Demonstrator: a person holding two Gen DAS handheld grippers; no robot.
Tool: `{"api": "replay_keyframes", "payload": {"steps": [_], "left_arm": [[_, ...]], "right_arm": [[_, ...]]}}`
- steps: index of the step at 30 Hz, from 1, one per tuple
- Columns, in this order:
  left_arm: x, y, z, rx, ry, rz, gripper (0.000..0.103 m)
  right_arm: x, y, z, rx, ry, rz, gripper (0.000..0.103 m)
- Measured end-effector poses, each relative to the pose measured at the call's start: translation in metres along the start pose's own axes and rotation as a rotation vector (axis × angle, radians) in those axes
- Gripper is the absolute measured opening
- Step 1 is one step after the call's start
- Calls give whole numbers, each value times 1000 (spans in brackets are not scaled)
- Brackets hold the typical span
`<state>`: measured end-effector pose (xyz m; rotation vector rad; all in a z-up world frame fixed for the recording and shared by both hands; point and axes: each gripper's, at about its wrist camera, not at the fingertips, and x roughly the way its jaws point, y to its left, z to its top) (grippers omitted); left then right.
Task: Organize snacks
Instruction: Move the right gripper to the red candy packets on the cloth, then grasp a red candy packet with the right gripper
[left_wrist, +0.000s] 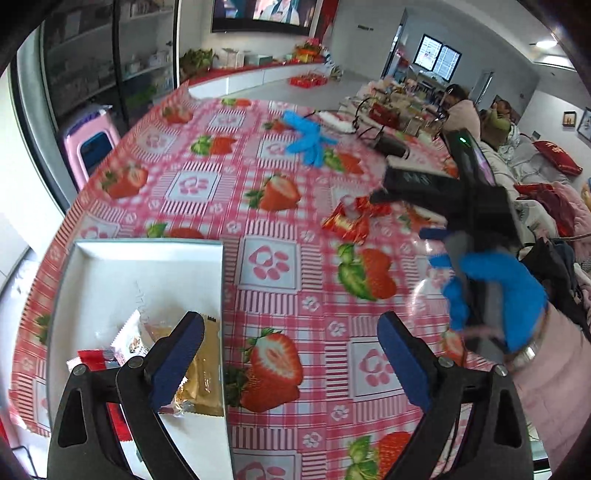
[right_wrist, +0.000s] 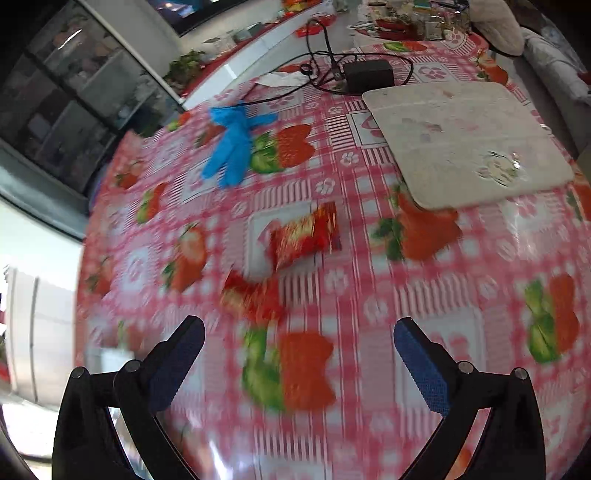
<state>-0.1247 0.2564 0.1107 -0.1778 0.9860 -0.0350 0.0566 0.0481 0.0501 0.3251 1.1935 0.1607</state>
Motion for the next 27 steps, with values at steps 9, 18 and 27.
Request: {"api": "replay_keyframes", "payload": {"steps": [9, 18, 27], "left_arm": [[17, 21, -7, -25, 38, -1, 96], [13, 24, -24, -39, 66, 15, 96], [-4, -1, -50, -4, 85, 10, 96]], "right_arm": [[50, 12, 33, -31, -73, -138, 48], [38, 47, -39, -310, 57, -59, 42], [-7, 31, -148, -481, 130, -53, 42]]}}
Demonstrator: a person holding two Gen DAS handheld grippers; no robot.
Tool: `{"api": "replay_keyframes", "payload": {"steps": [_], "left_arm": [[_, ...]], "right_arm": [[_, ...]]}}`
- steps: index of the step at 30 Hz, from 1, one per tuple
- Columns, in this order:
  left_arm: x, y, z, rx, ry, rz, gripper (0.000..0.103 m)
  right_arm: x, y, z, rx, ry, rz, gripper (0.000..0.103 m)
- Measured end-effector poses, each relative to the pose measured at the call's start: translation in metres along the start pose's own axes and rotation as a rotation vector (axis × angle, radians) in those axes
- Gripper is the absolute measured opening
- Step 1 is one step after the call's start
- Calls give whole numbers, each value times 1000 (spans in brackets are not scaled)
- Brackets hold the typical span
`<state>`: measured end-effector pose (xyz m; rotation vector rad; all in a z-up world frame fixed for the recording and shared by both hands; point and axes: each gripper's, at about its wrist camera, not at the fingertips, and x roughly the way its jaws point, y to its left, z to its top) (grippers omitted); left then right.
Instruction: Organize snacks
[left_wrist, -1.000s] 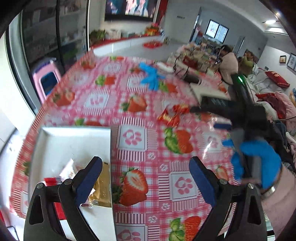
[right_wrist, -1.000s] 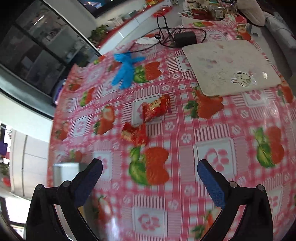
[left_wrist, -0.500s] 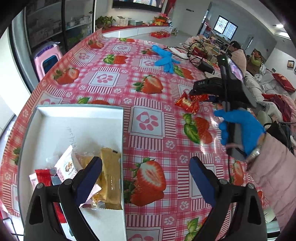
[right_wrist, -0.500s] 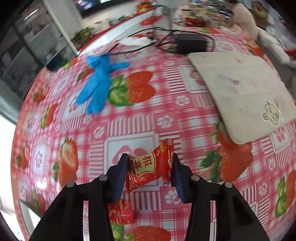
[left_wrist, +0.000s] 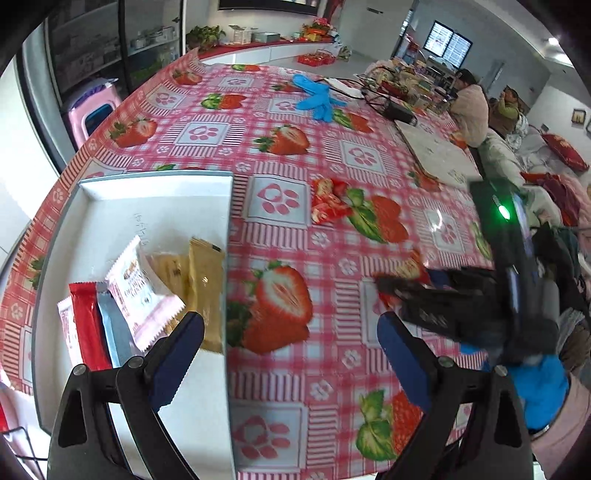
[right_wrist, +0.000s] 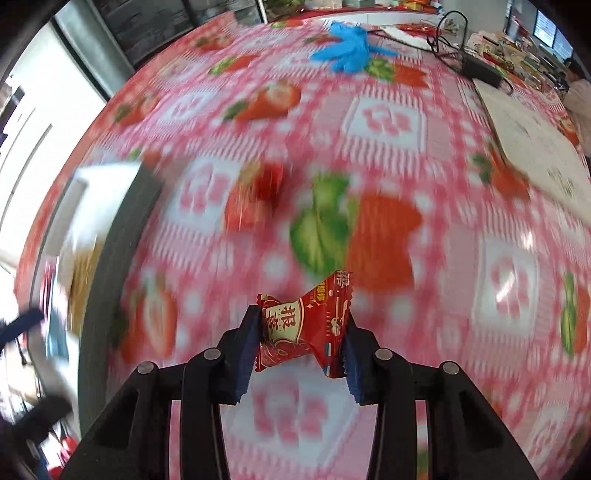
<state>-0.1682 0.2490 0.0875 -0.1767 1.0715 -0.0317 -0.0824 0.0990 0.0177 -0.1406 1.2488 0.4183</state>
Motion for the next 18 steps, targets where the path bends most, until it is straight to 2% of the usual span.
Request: {"api": "replay_keyframes", "payload": {"steps": [3, 8, 9, 11, 12, 15, 18], "left_arm": [[-4, -14, -6, 34, 1, 3, 96], [-2, -34, -9, 67, 28, 22, 96], [-1, -37, -9, 69, 33, 24, 96], [-1, -42, -10, 66, 45, 29, 96], [-2, -44, -10, 61, 53, 25, 96], [-8, -48, -11, 51, 64, 20, 96], [-26, -51, -11, 53, 53, 1, 96]], "right_arm": [[-15, -27, -32, 63, -16, -47, 42], [-37, -96, -75, 258, -85, -142, 43], [-40, -105, -80, 283, -103, -137, 47], [-43, -117, -86, 320, -123, -125, 77], [-42, -123, -92, 346, -116, -128, 103], [-41, -123, -98, 331, -159, -147, 103], [-36, -107, -103, 212, -153, -252, 103]]}}
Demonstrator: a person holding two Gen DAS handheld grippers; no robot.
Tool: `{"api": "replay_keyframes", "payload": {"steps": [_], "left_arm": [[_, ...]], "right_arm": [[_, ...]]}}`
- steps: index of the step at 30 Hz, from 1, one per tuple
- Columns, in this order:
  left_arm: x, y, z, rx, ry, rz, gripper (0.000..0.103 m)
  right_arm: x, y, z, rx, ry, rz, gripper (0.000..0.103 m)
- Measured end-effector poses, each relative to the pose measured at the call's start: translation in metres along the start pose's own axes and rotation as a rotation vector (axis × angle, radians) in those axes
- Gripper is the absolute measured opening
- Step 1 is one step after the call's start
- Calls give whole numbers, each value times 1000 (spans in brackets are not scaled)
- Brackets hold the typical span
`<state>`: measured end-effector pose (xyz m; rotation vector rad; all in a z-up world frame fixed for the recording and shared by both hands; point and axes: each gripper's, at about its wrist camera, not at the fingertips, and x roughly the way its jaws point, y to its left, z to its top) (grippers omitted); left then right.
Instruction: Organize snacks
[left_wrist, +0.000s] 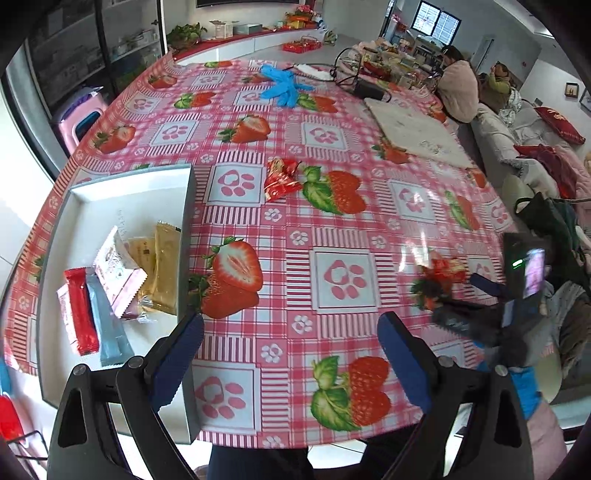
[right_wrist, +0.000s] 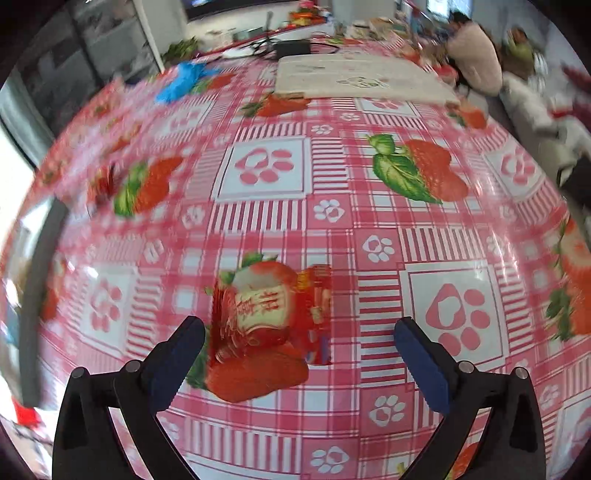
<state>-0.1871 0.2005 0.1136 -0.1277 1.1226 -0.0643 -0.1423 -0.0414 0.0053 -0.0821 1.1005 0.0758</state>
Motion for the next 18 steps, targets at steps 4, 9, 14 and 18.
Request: {"api": "replay_keyframes", "payload": {"steps": [4, 9, 14, 18], "left_arm": [[-30, -1, 2, 0, -20, -54, 96], [-74, -2, 2, 21, -76, -77, 96], [-126, 9, 4, 3, -135, -167, 96], [-163, 16, 3, 16, -252, -105, 96]], "right_arm": [[-2, -2, -6, -5, -9, 27, 103], [-1, -3, -5, -12, 8, 30, 103], [5, 1, 1, -12, 31, 29, 103], [8, 2, 3, -10, 38, 27, 103]]}}
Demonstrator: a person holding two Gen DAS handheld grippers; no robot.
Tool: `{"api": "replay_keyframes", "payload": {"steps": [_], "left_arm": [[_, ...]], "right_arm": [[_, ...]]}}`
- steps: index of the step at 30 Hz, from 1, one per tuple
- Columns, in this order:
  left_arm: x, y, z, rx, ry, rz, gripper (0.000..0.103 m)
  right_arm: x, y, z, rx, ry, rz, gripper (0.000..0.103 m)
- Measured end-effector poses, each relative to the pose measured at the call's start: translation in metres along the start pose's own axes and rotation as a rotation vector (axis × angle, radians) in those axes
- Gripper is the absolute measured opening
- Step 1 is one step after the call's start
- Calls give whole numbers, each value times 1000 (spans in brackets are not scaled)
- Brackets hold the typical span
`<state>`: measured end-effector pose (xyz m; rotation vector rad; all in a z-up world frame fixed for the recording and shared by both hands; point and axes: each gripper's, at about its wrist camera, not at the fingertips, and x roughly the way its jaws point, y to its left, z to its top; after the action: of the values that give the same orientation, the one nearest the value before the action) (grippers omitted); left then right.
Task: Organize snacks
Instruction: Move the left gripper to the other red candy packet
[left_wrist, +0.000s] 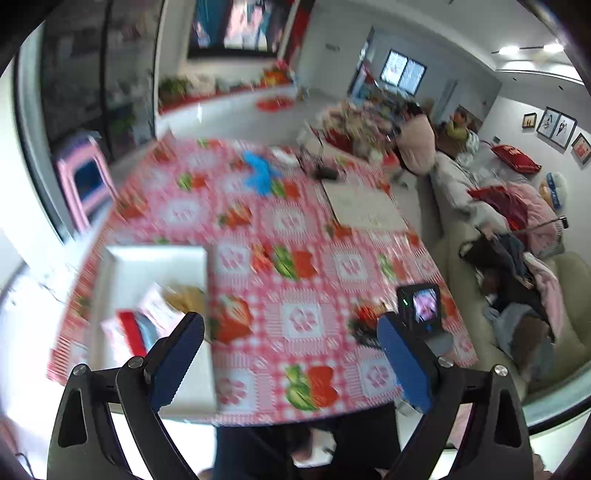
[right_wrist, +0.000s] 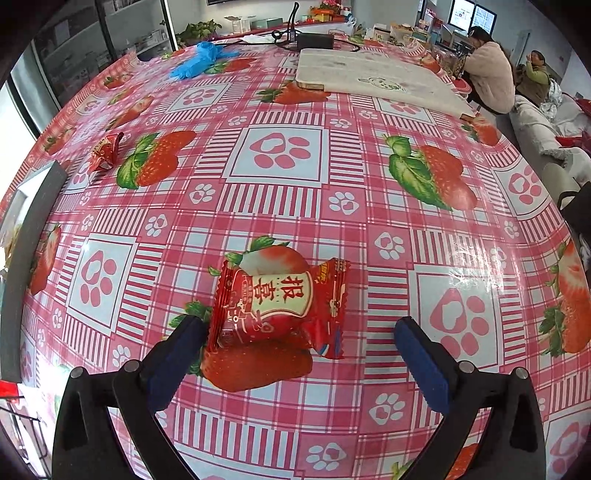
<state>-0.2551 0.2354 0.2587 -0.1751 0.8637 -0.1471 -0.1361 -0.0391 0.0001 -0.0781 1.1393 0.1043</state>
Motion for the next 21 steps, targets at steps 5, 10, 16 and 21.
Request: {"api": "replay_keyframes", "payload": {"steps": [5, 10, 16, 21], "left_arm": [[12, 5, -5, 17, 22, 40, 96], [66, 5, -20, 35, 102, 89, 96], [161, 3, -32, -7, 228, 87, 96], [224, -6, -14, 76, 201, 201, 96]], "right_arm": [[0, 0, 0, 7, 1, -4, 103], [-1, 0, -2, 6, -20, -4, 103], [-3, 1, -7, 3, -63, -4, 103], [-5, 0, -14, -29, -98, 13, 103]]}}
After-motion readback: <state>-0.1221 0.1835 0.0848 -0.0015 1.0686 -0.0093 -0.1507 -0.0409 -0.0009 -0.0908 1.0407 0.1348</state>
